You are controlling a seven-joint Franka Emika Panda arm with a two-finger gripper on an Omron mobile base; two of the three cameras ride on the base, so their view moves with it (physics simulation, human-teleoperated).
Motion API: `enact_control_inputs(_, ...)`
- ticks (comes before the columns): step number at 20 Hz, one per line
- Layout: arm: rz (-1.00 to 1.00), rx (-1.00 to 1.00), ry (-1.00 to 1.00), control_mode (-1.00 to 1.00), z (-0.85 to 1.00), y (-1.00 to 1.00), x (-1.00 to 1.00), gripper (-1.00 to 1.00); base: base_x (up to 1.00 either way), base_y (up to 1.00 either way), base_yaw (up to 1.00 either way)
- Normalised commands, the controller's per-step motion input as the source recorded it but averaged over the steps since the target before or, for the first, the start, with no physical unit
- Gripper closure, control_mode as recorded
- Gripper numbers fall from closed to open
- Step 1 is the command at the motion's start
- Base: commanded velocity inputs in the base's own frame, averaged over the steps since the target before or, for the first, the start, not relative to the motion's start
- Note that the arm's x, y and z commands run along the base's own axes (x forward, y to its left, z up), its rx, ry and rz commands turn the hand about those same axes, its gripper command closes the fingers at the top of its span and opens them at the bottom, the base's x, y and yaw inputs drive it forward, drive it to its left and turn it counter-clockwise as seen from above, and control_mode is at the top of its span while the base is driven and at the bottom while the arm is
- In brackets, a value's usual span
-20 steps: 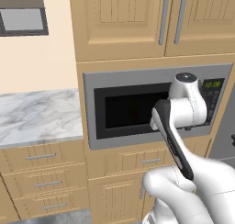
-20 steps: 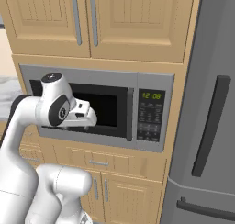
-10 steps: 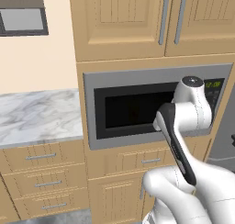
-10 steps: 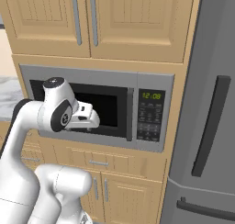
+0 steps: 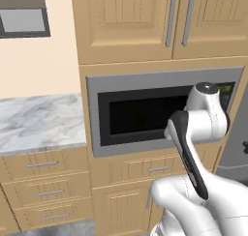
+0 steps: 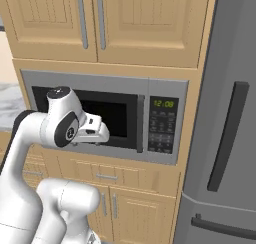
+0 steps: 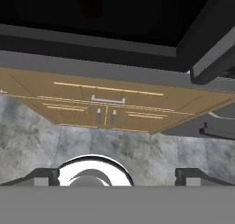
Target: Open the microwave door.
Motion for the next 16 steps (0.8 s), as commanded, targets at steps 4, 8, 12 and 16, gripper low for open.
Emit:
enact_control_inputs(4,0.00,0.00,0.00,1.00,0.00,0.00,0.00,-1.00,-0.13,-0.47,0.00)
enact_control_inputs(8,0.00,0.00,0.00,1.00,0.00,0.00,0.00,-1.00,-0.07,-0.69,0.00)
enact_control_inputs(12,0.00,0.00,0.00,1.00,0.00,0.00,0.00,-1.00,-0.20,-0.34,0.00)
enact_control_inputs(16,0.00,0.00,0.00,1.00,0.00,0.00,0.00,-1.00,-0.55,-0.23,0.00)
